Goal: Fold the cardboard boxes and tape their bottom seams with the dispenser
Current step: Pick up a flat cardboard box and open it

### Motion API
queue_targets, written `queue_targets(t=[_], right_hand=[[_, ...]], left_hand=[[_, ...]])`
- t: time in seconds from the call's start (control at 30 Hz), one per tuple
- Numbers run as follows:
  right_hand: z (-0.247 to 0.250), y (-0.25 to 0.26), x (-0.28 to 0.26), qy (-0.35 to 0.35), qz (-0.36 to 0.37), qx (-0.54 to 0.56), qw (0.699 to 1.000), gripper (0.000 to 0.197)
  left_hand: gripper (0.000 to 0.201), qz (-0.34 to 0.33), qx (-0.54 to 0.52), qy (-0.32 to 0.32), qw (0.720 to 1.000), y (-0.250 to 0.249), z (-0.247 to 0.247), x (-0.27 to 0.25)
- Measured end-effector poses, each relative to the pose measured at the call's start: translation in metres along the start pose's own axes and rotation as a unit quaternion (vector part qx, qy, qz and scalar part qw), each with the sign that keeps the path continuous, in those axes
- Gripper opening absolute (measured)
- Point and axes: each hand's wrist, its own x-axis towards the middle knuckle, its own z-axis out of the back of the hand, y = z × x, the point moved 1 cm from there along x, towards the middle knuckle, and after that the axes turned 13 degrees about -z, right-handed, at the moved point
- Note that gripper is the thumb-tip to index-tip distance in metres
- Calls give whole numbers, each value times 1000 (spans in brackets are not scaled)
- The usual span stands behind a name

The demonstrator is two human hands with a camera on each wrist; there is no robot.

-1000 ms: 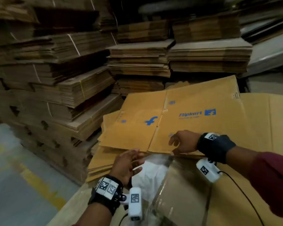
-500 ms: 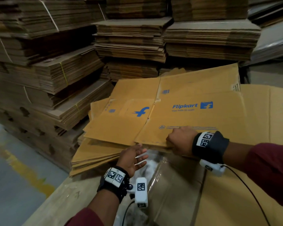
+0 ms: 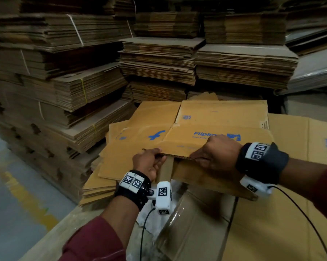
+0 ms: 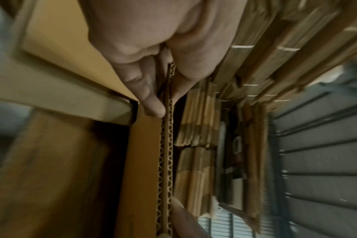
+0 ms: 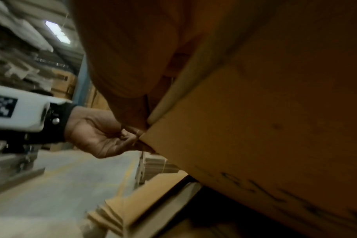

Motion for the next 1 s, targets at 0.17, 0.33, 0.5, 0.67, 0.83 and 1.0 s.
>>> queue_targets(t=[0.17,0.33,0.5,0.67,0.83,1.0], right_hand=[[33,37,6,-26,21,143,989,67],[68,116,3,-69,98,183,976,53],[99,251,-18,-98,200,154,963,46],[119,407,-49,-130,317,139,929,46],[116,550,-101,-116,390,216,887,42],[100,661,-140,-29,434,258,863,48]], left_hand=[[18,-101,-13,-30,994,-65,38,-22],[12,-163,2,-60,985,-131,119,-69],[16,-227,-11,-145,963,-189,247,-153],[20,-283,-13,-229,931,-238,396,-263],[20,-278,-17,-311,909,-254,526,-363],[12,-249,23,-353,902,-261,621,-443]])
